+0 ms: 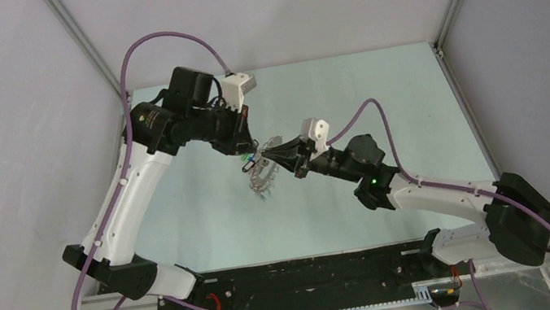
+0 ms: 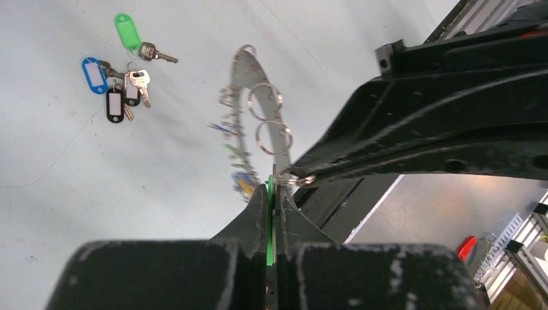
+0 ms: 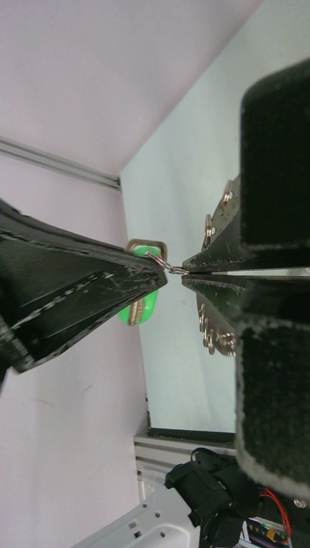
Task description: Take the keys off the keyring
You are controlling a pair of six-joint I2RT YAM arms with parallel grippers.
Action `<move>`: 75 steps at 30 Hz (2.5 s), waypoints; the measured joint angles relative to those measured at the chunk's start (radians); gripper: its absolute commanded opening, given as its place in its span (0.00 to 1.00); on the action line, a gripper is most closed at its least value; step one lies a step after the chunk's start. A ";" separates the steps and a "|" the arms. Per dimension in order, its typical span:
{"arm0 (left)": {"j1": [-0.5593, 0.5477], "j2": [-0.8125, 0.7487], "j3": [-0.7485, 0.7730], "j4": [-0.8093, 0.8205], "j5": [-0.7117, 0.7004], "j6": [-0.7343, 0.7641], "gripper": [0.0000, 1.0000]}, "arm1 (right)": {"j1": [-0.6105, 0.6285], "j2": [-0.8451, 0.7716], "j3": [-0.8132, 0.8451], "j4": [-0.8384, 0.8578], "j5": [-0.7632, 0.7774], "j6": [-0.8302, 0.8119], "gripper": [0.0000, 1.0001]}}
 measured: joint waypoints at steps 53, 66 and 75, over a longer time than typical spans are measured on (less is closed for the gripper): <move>0.150 0.312 -0.678 0.993 -0.249 -0.306 1.00 | -0.405 -0.423 -0.038 -0.830 0.269 0.081 0.00; 0.224 -0.444 -0.831 0.946 -0.410 -0.294 1.00 | -0.040 -0.267 0.018 -0.826 0.244 0.110 0.00; 0.246 -0.807 -0.846 0.812 -0.741 -0.220 1.00 | 0.105 0.283 0.575 -0.664 0.154 0.107 0.48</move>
